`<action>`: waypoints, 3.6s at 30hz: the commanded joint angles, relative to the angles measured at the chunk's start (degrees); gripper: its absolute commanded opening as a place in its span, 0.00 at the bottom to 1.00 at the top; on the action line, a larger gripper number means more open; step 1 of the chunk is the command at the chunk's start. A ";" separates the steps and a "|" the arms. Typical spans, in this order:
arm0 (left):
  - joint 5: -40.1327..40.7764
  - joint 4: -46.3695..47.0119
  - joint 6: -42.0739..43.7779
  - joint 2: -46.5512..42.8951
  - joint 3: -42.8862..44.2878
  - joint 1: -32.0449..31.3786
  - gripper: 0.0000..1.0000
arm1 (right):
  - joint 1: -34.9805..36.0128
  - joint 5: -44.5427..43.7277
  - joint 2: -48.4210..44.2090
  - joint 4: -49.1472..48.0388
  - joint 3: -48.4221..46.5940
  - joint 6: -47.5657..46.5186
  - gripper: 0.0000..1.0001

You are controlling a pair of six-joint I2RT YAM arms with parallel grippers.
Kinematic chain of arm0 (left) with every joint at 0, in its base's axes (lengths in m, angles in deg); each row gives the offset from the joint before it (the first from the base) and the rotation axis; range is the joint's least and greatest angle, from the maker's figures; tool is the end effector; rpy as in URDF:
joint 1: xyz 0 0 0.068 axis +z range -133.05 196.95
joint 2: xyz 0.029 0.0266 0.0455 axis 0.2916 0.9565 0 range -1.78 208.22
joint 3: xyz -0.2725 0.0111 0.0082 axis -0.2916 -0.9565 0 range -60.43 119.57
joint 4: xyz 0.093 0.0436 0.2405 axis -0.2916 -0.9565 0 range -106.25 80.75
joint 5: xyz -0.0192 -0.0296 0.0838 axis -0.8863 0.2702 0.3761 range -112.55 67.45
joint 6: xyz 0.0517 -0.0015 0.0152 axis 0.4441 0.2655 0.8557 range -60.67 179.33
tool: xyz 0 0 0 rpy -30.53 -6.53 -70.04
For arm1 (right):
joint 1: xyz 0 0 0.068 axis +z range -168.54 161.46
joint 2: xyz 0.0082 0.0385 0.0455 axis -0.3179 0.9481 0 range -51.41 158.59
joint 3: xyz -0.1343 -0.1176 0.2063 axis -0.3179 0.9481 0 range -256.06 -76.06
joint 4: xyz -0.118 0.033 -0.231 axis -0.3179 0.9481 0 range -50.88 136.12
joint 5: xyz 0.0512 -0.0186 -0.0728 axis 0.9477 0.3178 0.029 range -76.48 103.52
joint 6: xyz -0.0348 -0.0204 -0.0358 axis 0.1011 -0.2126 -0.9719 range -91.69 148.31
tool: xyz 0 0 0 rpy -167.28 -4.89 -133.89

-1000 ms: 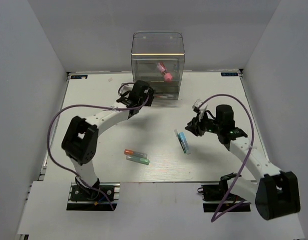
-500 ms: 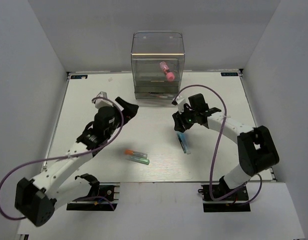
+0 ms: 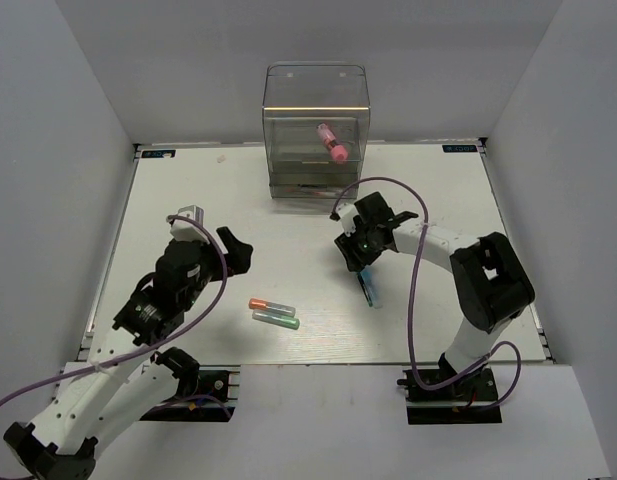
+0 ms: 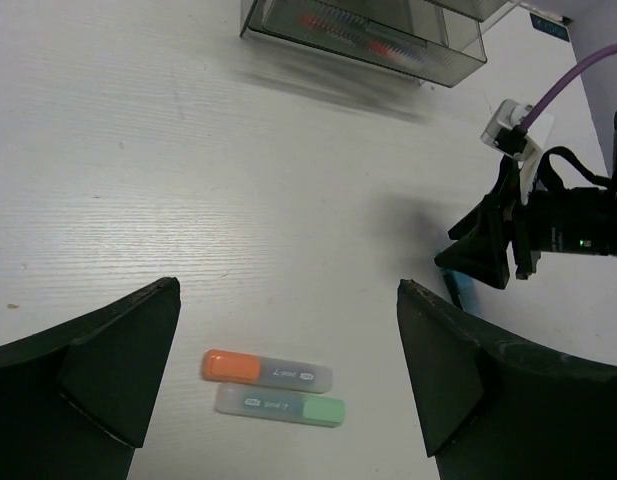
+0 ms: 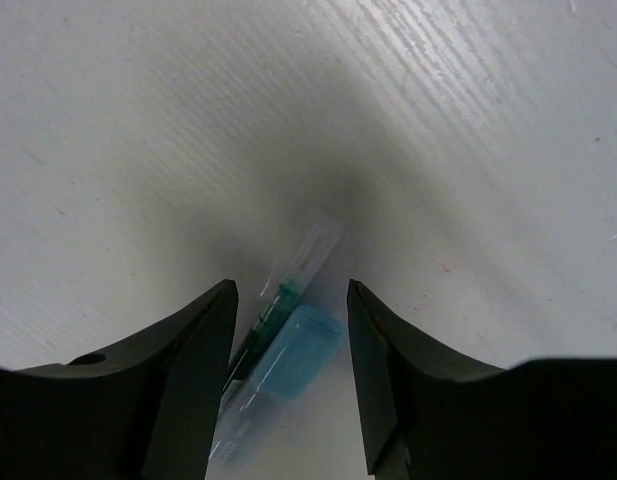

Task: Sort the stationery into containers
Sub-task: Grab a piece of stationery with the right arm, then place the stationery into the container, then close the drawer

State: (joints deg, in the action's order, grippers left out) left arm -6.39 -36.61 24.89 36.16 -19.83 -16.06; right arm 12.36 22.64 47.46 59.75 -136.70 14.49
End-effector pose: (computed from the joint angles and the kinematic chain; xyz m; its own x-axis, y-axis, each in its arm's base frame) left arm 0.1329 -0.0746 0.3020 -0.4650 -0.3456 -0.8151 0.0587 0.9066 -0.4179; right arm 0.2946 0.1829 0.1765 -0.5751 -0.6191 -0.5348 -0.7362 0.6768 0.0082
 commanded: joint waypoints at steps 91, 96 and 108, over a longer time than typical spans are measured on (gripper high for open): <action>-7.64 49.84 -24.97 50.18 4.31 0.14 0.13 | -2.15 28.93 -3.56 1.45 -16.35 -16.80 0.25; -7.64 62.12 -26.38 62.42 9.40 0.14 0.13 | -4.44 29.19 -14.57 -9.19 1.20 -9.31 0.17; -8.87 71.74 -27.53 81.51 23.82 1.20 0.10 | -11.29 29.28 -27.41 -12.01 12.21 -5.34 0.07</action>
State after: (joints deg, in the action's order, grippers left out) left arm -15.52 31.32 -2.27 117.94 0.74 -15.25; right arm 2.22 51.84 21.83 51.55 -125.64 7.32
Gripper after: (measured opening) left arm 0.108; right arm 0.070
